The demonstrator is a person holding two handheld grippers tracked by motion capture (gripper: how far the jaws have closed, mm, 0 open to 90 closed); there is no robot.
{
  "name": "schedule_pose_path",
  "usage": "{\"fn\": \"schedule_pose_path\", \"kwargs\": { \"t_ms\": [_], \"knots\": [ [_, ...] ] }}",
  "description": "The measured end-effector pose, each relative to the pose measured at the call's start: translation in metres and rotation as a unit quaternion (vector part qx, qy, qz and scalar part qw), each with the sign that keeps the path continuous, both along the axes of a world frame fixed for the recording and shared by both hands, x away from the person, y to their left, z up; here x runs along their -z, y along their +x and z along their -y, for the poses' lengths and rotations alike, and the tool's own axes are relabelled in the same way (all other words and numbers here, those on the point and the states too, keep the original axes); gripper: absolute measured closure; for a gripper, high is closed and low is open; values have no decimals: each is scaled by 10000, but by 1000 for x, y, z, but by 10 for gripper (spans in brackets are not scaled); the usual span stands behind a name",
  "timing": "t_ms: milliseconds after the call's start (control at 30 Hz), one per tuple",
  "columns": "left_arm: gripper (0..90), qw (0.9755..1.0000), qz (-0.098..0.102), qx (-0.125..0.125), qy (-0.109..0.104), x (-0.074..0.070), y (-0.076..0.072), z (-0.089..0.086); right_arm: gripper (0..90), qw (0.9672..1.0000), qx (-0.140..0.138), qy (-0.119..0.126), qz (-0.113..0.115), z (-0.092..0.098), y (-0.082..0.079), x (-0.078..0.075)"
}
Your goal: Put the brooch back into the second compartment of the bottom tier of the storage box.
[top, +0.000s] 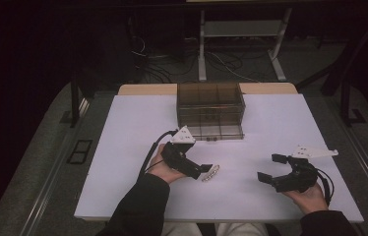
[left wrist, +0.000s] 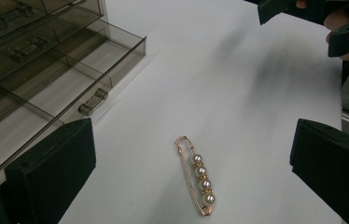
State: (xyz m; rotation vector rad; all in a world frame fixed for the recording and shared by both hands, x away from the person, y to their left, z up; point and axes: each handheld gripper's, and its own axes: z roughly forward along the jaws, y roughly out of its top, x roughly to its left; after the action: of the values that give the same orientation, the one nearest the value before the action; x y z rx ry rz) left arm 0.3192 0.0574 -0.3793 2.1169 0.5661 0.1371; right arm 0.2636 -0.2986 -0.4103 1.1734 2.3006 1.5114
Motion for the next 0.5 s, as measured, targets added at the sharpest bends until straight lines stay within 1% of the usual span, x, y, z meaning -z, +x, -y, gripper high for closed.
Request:
{"fn": "schedule_pose_path", "kwargs": {
  "t_ms": [167,500],
  "knots": [
    [0,10000,-36,38,32,3,2,4,3,10000,-19,-19,-14,0,0,0],
    [0,9997,-116,147,171,12,5,15,3,10000,-38,-46,1,0,0,0]
  ]
}}
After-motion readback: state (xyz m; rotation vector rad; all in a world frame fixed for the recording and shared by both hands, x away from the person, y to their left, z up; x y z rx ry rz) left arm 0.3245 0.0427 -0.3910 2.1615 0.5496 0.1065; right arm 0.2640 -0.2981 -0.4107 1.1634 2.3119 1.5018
